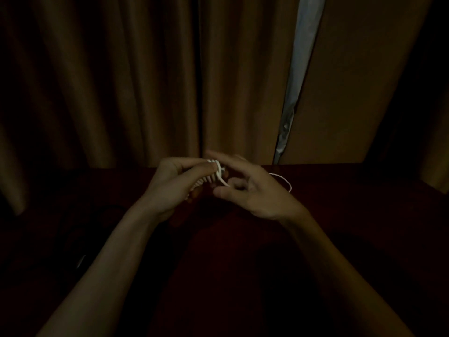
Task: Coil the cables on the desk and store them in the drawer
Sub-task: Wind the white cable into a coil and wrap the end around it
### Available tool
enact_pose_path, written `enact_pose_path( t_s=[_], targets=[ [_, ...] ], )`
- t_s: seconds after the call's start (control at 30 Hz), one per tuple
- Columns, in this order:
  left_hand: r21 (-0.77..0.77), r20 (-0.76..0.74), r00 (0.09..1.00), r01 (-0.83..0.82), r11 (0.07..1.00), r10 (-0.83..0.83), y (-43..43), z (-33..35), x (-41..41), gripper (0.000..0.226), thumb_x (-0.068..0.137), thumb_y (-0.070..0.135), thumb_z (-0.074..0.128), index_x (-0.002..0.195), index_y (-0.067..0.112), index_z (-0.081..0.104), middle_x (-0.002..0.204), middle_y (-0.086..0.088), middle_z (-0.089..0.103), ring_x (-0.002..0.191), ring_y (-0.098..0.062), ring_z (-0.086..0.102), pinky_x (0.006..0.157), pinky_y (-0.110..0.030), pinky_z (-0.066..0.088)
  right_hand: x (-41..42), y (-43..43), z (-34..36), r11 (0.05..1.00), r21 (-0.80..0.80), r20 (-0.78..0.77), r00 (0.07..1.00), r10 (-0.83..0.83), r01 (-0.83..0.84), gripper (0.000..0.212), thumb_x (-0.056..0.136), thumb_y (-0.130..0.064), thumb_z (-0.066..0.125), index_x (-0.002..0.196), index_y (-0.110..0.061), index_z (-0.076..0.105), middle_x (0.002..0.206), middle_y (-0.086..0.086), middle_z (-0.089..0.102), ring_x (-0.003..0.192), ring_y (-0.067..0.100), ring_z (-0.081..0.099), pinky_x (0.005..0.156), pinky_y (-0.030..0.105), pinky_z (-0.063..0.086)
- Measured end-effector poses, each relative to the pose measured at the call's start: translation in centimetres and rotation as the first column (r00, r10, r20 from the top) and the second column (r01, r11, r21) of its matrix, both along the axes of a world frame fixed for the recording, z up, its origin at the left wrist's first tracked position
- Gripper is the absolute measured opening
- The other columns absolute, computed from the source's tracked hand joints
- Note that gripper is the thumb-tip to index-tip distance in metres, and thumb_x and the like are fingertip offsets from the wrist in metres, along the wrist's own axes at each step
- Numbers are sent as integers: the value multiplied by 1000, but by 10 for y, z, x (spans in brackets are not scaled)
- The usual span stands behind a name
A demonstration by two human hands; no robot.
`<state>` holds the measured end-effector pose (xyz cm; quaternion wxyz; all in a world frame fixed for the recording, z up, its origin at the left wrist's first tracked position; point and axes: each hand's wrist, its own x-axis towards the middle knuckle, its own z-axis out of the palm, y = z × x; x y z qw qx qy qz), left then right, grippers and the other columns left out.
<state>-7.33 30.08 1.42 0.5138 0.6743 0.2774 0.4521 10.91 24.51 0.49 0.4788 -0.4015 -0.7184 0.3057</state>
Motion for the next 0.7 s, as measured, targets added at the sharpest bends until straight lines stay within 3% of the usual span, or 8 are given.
enact_pose_path(
  t_s=[0.13, 0.23, 0.3, 0.37, 0.43, 0.5, 0.57, 0.7],
  targets=[
    [-72, -100, 993, 57, 996, -64, 0, -1, 2, 26, 77, 37, 69, 76, 13, 80, 62, -9, 65, 46, -12, 49, 41, -19, 30, 6, 3, 0, 984, 126, 63, 988, -138, 129, 48, 80, -7, 85, 126, -12, 70, 104, 5, 59, 73, 9, 65, 66, 29, 54],
    [-42, -207, 971, 111, 993, -117, -1, -1, 1, 38, 94, 38, 59, 86, 6, 77, 73, -13, 72, 57, -19, 60, 52, -26, 38, 10, 4, -2, 958, 191, 135, 961, -242, 214, 38, 75, -15, 90, 110, -12, 75, 101, -1, 63, 85, 13, 70, 74, 38, 61],
    [47, -267, 959, 112, 993, -96, -1, -1, 1, 37, 92, 45, 58, 92, 14, 78, 81, -7, 76, 66, -20, 66, 58, -30, 44, 10, 3, -2, 962, 149, 134, 960, -247, 227, 32, 78, -14, 88, 106, -10, 74, 102, 0, 62, 81, 19, 72, 70, 39, 62],
    [169, -305, 951, 107, 980, -51, -1, -1, -3, 30, 86, 43, 63, 106, 23, 75, 89, 5, 77, 72, -10, 71, 60, -21, 49, 9, 3, -2, 971, 82, 97, 968, -232, 224, 26, 82, -13, 84, 104, -6, 72, 104, 3, 61, 70, 24, 73, 62, 37, 62],
    [291, -321, 947, 111, 950, -12, 1, -1, -8, 48, 82, 36, 73, 127, 21, 66, 108, 11, 75, 92, -5, 72, 74, -19, 54, 9, 3, -3, 970, 55, 74, 968, -240, 236, 22, 87, -17, 80, 103, -5, 71, 104, 6, 61, 62, 26, 71, 56, 37, 58],
    [445, -338, 939, 104, 889, 59, 3, -1, -12, 62, 79, 25, 84, 137, 20, 61, 121, 13, 70, 109, -2, 67, 89, -19, 53, 9, 4, -4, 964, 50, 63, 962, -264, 262, 25, 90, -26, 77, 100, -5, 69, 96, 13, 64, 55, 27, 68, 51, 42, 50],
    [609, -325, 933, 82, 789, 154, 3, 0, -11, 66, 76, 17, 88, 136, 18, 63, 124, 11, 68, 113, -2, 65, 94, -20, 52, 10, 4, -5, 965, 15, 40, 964, -263, 263, 32, 91, -34, 74, 99, -3, 67, 82, 25, 64, 50, 27, 59, 48, 45, 42],
    [813, -125, 971, -17, 582, 204, -3, -4, 3, 45, 82, 13, 85, 125, 8, 71, 119, 1, 72, 109, -4, 68, 92, -24, 55, 8, 3, -3, 962, 22, -36, 962, -272, 272, 43, 88, -46, 73, 91, -3, 67, 80, 27, 66, 60, 27, 54, 54, 45, 39]
  ],
)
